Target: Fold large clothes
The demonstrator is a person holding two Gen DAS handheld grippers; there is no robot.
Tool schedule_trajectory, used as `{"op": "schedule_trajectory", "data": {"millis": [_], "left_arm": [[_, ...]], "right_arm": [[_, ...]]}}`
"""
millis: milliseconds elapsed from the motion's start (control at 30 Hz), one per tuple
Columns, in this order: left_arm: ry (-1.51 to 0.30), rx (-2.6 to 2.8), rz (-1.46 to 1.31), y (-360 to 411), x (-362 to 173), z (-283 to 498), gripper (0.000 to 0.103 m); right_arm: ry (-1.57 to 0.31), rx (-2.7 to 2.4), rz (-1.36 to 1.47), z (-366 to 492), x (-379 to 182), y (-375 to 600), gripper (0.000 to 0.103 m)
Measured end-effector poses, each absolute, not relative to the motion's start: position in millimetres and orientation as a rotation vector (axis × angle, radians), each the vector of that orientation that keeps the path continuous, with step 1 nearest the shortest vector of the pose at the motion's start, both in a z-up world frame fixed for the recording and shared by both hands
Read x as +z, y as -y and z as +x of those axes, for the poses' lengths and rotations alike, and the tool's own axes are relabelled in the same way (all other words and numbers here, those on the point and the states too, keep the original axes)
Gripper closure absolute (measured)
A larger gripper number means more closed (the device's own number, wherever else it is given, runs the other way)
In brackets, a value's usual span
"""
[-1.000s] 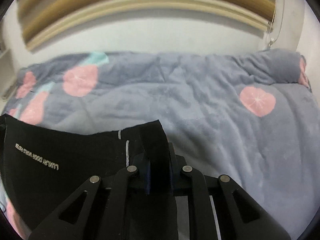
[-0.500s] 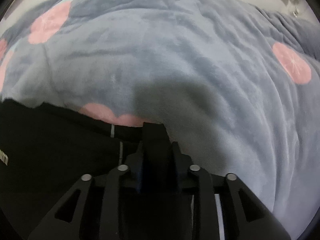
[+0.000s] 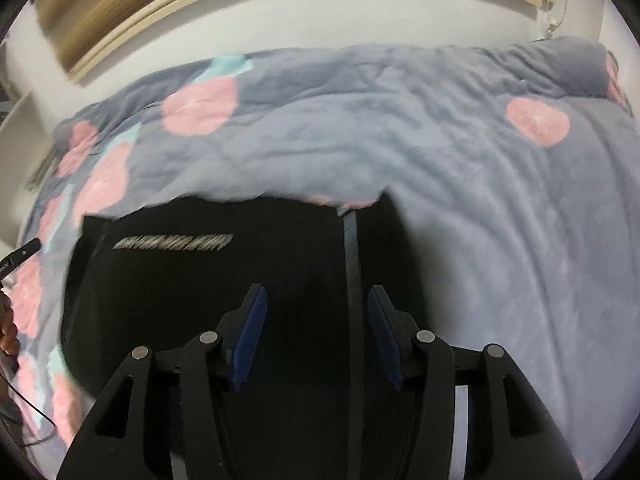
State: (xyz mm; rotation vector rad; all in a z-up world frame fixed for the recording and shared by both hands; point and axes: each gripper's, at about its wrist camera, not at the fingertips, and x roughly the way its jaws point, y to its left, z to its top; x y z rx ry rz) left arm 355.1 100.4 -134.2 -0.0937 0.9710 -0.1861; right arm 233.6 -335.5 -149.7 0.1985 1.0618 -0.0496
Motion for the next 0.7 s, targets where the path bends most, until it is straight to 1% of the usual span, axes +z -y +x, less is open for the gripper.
{"op": "schedule_trajectory", "data": {"millis": [100,167,233,300,400,500,567,700], "left_arm": [[-0.960,-0.283,-0.109,-69,-121,313,0.040],[-0.968,-0.341,-0.126,-46,-122,284,0.040],[-0.993,-0.420,-0.134,-18,-132,261,0.040],[-1.037,-0.461,-0.100,13,-153,245,0.040],[-1.134,-0.491,-0.087,41,-191,239,0.040],[-1.255,-0.437,-0.025,58,-243,248,0.040],[-1.269,-0.432,-0.047,57,-250,253,0.040],[-1.262,-0.436,-0.068,53,-240,253,0.040]], "right_arm": [[-1.073,-0.019,0.201,209,-156,297,0.048],[-1.087,-0.010,0.183,202,-166,280,0.048],[-1.116,-0.002,0.183,200,-182,264,0.048],[-1.135,-0.015,0.164,202,-198,256,0.048],[-1.178,-0.044,0.062,203,-228,239,0.045],[-1.232,-0.045,0.069,207,-256,239,0.044],[-1.231,-0.046,0.062,208,-260,239,0.044],[-1.247,-0.032,0.072,208,-248,239,0.044]]}}
